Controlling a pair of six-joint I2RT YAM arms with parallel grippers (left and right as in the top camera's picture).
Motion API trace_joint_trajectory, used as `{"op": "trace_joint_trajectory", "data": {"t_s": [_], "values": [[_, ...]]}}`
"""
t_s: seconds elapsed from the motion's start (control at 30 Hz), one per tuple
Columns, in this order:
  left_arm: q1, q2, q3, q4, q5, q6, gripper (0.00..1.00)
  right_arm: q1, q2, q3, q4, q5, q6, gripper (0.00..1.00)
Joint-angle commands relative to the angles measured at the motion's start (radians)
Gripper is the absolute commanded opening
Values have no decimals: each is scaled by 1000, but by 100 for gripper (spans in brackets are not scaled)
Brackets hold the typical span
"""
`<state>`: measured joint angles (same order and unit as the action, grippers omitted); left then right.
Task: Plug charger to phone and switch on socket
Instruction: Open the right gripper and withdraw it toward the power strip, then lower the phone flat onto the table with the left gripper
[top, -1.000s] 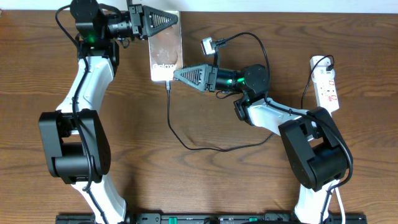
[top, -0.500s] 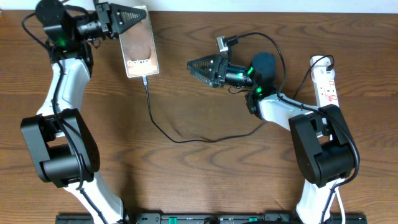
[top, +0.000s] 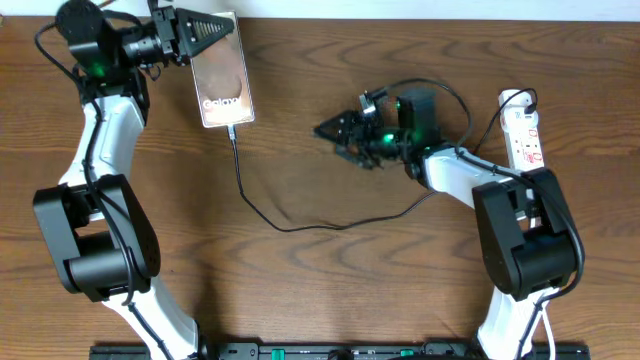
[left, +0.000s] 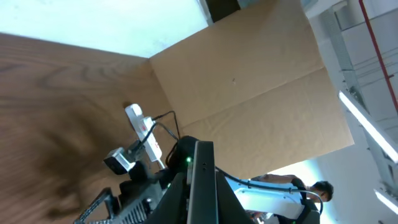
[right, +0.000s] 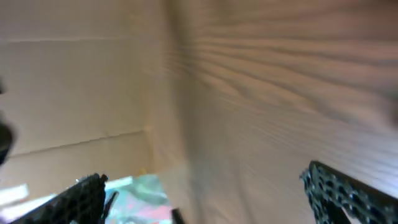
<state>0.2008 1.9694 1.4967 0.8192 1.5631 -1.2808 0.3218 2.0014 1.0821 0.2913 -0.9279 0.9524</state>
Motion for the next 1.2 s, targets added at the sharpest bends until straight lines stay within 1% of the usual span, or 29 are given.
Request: {"op": "trace_joint_trajectory", "data": {"t_s": [0.0, 0.13, 0.23, 0.4, 0.5, 0.67, 0.87, 0.97, 1.07, 1.17], "values": [[1, -8, -47, -5, 6, 31, 7, -21, -86, 11, -180, 158, -211, 99], [0, -8, -92, -6, -11, 52, 7, -33, -149, 16, -322, 252, -262, 99], [-2, -8, -130, -6, -12, 77, 7, -39, -196, 16, -330, 238, -246, 99], [-3, -7, -210, -19, -41, 133, 7, -42, -326, 16, -330, 248, -213, 99], [-3, -6, -251, -67, -69, 190, 7, -40, -387, 16, -373, 304, -219, 99], [-3, -5, -302, -260, -135, 336, 7, -39, -469, 16, -525, 444, -274, 99], [-12, -5, -315, -591, -246, 560, 8, -39, -504, 16, -674, 569, -312, 99], [-27, -5, -315, -740, -325, 663, 7, -39, -503, 16, -711, 583, -323, 99], [-49, -5, -315, -881, -435, 754, 7, -39, -503, 16, -720, 582, -326, 99], [-77, -5, -315, -986, -536, 838, 7, -39, -503, 16, -719, 586, -333, 99]]}}
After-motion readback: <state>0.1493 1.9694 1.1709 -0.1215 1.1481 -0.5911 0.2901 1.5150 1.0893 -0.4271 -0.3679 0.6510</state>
